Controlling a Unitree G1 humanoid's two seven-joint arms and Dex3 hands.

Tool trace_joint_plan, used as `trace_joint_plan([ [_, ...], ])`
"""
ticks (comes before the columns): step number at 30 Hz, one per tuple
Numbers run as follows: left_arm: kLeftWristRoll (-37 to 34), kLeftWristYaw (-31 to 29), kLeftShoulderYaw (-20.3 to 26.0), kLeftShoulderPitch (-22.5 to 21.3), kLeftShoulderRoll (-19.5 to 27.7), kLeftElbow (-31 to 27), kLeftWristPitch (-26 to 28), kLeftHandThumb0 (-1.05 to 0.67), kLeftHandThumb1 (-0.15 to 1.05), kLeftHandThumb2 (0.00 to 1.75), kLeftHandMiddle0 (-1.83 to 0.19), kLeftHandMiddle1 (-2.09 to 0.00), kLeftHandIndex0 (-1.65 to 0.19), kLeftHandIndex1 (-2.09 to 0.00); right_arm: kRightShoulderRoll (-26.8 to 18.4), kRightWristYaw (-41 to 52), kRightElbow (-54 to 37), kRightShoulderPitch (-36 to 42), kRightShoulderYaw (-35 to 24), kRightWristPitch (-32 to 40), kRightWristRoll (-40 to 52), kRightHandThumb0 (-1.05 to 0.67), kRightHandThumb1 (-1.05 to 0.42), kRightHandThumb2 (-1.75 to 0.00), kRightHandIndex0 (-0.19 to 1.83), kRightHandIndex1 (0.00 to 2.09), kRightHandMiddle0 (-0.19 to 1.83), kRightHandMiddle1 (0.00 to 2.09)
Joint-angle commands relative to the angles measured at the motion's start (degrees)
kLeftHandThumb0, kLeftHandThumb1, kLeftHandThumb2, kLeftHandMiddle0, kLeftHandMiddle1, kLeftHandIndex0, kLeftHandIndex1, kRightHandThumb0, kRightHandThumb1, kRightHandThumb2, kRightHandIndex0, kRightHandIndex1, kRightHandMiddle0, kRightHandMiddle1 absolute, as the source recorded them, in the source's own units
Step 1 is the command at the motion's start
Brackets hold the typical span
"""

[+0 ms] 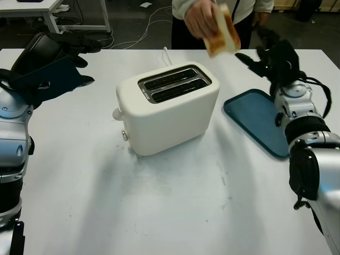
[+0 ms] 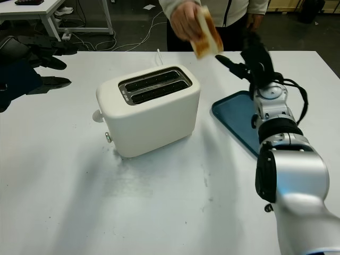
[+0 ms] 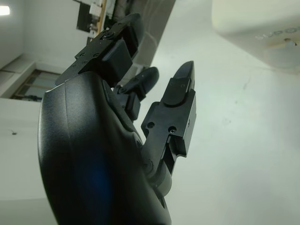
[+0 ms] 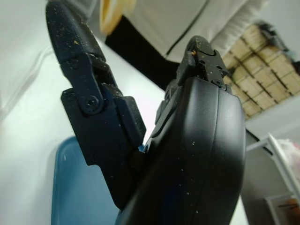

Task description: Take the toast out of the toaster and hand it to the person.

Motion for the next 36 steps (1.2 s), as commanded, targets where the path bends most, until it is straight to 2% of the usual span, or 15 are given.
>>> trace_joint_plan([
  [1,-0.41,1.7,1.27,1.7,-1.32,-1.67,-0.18,0.12,0.91,0.02,-0.4,-0.76,-0.68,-0.01,1.2,1.58,-4.51,5.51,-1.73,-3.54,3.16,-0.67,-0.85,-0.01,0.01,0.0,0.01,0.0],
  [3,-0.29,2.71,1.88,3.02,-2.91,-4.77,2.47,0.16,0.92,0.09,-0.36,-0.75,-0.65,0.0,2.48,3.64,-12.29,11.57,-2.35,-4.07,5.86,-0.63,-0.83,-0.01,0.08,0.04,0.06,0.03],
  [5,-0.54,4.41,2.68,4.74,-5.26,-7.09,3.49,0.17,0.92,0.14,-0.33,-0.75,-0.62,0.0,4.25,4.94,-23.82,19.31,-2.43,-1.34,8.56,-0.65,-0.81,0.0,0.16,0.07,0.12,0.04],
  [9,-2.05,7.07,3.51,8.57,-9.87,-9.66,1.16,0.12,0.92,0.23,-0.27,-0.78,-0.56,0.0,8.78,3.94,-46.91,33.78,-0.9,5.32,11.36,-0.59,-0.83,-0.01,0.23,0.08,0.2,0.06],
  [13,-2.92,9.01,3.49,12.22,-14.22,-13.58,1.34,0.05,0.88,0.41,-0.09,-0.94,-0.47,0.0,12.46,3.42,-62.64,43.3,0.53,14.74,14.68,-0.52,-0.87,-0.01,0.3,0.1,0.28,0.07],
  [15,-1.96,10.22,2.65,14.98,-15.64,-15.97,1.14,0.02,0.79,0.6,-0.02,-1.03,-0.46,0.0,14.31,3.71,-67.81,47.19,1.14,18.13,17.12,-0.46,-0.86,-0.02,0.32,0.1,0.31,0.08],
  [18,-2.89,11.97,2.73,19.03,-18.81,-18.79,0.53,-0.03,0.78,0.66,0.0,-1.01,-0.42,0.0,16.8,3.16,-72.71,51.68,2.11,19.38,17.88,-0.45,-0.87,-0.01,0.33,0.1,0.34,0.08],
  [20,-3.34,13.56,2.71,21.95,-20.92,-19.68,-2.81,-0.05,0.81,0.63,-0.01,-0.93,-0.39,-0.01,17.64,3.27,-74.79,54.25,3.16,18.5,16.92,-0.47,-0.9,-0.02,0.34,0.09,0.36,0.08],
  [24,-4.63,15.28,2.17,26.53,-24.37,-20.46,-6.56,-0.07,0.79,0.71,0.0,-0.97,-0.37,0.0,18.91,3.36,-79.32,58.01,5.08,20.64,17.73,-0.44,-0.92,-0.03,0.33,0.08,0.35,0.06],
  [27,-5.12,16.0,1.4,28.69,-26.04,-20.33,-7.0,-0.11,0.81,0.76,0.0,-0.97,-0.36,0.0,20.86,2.03,-81.09,59.91,5.89,22.51,18.46,-0.41,-0.92,-0.02,0.32,0.07,0.32,0.04],
  [32,-4.62,18.91,-0.35,31.35,-29.36,-19.14,-8.09,-0.12,0.9,0.63,0.0,-0.9,-0.33,0.0,23.75,0.84,-80.79,62.05,7.04,23.01,18.33,-0.4,-0.92,-0.04,0.33,0.07,0.34,0.03],
  [36,-4.1,20.92,-1.95,32.96,-31.13,-17.25,-9.8,-0.11,0.92,0.62,0.0,-0.9,-0.32,0.0,25.02,-0.83,-81.2,63.4,8.58,24.82,16.94,-0.42,-0.92,-0.06,0.34,0.07,0.34,0.03],
])
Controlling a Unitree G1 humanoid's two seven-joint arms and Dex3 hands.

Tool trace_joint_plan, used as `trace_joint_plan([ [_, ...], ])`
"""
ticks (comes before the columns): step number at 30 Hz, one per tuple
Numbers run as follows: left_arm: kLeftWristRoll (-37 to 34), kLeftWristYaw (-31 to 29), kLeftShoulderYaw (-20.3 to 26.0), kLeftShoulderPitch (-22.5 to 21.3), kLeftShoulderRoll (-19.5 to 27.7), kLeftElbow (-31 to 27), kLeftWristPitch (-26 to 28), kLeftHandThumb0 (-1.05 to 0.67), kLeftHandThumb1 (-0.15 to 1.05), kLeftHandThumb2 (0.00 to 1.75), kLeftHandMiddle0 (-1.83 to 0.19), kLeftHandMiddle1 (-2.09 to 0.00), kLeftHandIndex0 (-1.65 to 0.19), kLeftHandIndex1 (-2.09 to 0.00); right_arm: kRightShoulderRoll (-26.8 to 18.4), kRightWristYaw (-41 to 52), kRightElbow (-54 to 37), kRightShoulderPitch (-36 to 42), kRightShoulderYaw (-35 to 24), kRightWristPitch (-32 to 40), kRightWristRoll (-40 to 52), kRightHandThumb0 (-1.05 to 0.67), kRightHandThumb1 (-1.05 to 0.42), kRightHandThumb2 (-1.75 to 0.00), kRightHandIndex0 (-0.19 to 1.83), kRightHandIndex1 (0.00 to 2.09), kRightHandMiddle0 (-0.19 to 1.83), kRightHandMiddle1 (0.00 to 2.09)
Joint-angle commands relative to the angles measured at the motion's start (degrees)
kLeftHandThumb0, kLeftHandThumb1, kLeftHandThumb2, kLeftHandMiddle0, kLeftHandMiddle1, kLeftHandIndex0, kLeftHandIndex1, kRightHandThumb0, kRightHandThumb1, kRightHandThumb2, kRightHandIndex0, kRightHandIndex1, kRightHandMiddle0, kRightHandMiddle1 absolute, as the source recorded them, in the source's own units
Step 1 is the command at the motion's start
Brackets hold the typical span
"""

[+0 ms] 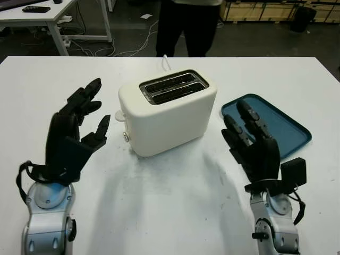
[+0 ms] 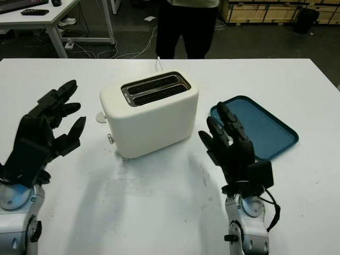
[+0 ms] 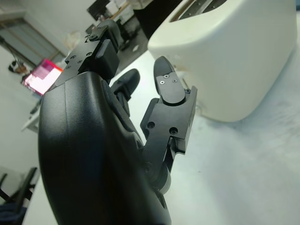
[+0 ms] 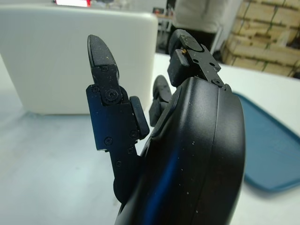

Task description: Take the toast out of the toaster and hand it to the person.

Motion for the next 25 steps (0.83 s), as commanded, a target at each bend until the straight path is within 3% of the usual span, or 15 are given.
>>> trace_joint_plan([
  [1,1.07,0.83,-1.24,1.19,-0.19,1.25,-1.57,-0.12,0.92,0.62,0.0,-0.93,-0.33,-0.01,0.72,-1.24,-1.11,0.79,0.87,1.85,-0.95,-0.42,-0.92,-0.07,0.34,0.07,0.34,0.02],
  [7,4.34,4.74,-5.29,2.33,-2.12,5.42,-2.62,-0.2,0.92,0.62,0.0,-1.0,-0.37,-0.03,1.52,-4.16,-0.66,-0.04,2.75,2.37,-4.52,-0.4,-0.92,-0.07,0.4,0.07,0.39,0.04],
  [14,7.76,5.62,-8.41,2.55,-3.28,6.1,1.63,-0.13,0.92,0.61,0.0,-0.91,-0.35,-0.03,0.64,-1.48,3.77,-1.93,2.34,-1.75,-4.43,-0.46,-0.92,-0.08,0.4,0.07,0.41,0.03],
  [25,7.48,5.15,-8.05,2.99,-3.15,6.53,1.97,-0.12,0.92,0.61,0.0,-0.97,-0.37,-0.04,0.52,-0.37,5.32,-2.41,0.69,-2.79,-4.62,-0.46,-0.92,-0.04,0.43,0.08,0.44,0.03],
])
